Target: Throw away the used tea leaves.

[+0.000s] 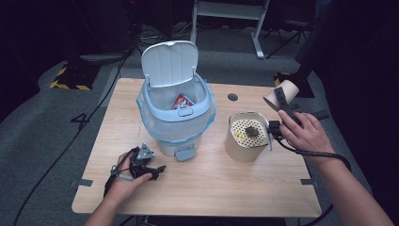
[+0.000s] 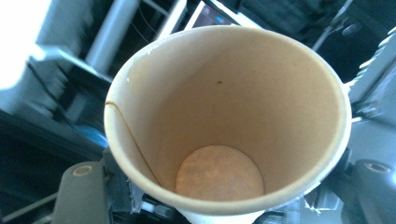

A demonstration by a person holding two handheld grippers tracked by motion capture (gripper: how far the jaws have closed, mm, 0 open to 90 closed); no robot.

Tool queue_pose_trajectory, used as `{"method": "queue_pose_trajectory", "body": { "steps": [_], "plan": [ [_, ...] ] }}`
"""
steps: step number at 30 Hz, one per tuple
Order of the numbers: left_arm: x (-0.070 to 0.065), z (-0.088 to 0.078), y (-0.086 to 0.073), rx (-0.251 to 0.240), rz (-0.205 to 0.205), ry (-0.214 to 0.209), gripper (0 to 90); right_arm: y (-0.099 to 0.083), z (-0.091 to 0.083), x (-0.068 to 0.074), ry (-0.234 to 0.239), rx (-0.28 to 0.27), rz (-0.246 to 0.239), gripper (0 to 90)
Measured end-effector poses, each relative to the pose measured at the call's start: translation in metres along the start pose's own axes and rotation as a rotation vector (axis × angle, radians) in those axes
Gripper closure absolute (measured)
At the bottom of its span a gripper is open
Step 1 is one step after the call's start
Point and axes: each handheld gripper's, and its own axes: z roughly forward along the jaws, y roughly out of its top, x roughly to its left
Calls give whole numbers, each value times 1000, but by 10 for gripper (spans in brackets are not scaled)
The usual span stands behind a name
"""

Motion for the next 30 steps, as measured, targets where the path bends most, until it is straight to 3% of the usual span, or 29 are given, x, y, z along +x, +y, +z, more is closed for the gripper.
{"method": "queue_pose_trajectory", "body": {
  "steps": [4, 6, 7, 9, 10, 13, 14, 15, 16, 19, 22, 26, 28, 30],
  "plan": [
    [0, -1, 0, 1, 1, 3, 244, -7, -2, 0, 70, -55, 191, 303],
    [0, -1, 0, 1, 0, 3, 244, -14, -2, -5, 140, -109, 387, 302],
    [0, -1, 0, 1, 1, 3, 244, -17, -2, -6, 160, -128, 450, 301],
    [0, -1, 0, 1, 0, 3, 244, -25, 0, -11, 237, -177, 628, 300],
    [0, -1, 0, 1, 0, 3, 244, -31, 0, -12, 297, -194, 769, 299],
    [0, 0, 0, 1, -2, 0, 244, -41, 3, -14, 414, -222, 1014, 297],
    [0, -1, 0, 1, 0, 2, 244, -47, 5, -14, 464, -242, 1131, 296],
    [0, -1, 0, 1, -2, 1, 244, -50, 6, -14, 493, -259, 1192, 296],
    [0, 0, 0, 1, -2, 1, 244, -55, 8, -14, 545, -281, 1314, 296],
    [0, 0, 0, 1, -2, 0, 244, -65, 13, -13, 677, -319, 1559, 296],
    [0, -1, 0, 1, 0, 3, 244, -74, 16, -11, 770, -356, 1720, 295],
    [0, -1, 0, 1, -1, 2, 244, -82, 19, -8, 860, -426, 1877, 294],
    [0, -1, 0, 1, 0, 2, 244, -85, 20, -7, 900, -467, 1919, 292],
    [0, -1, 0, 1, 0, 2, 244, -86, 21, -6, 904, -488, 1914, 291]
  ]
}}
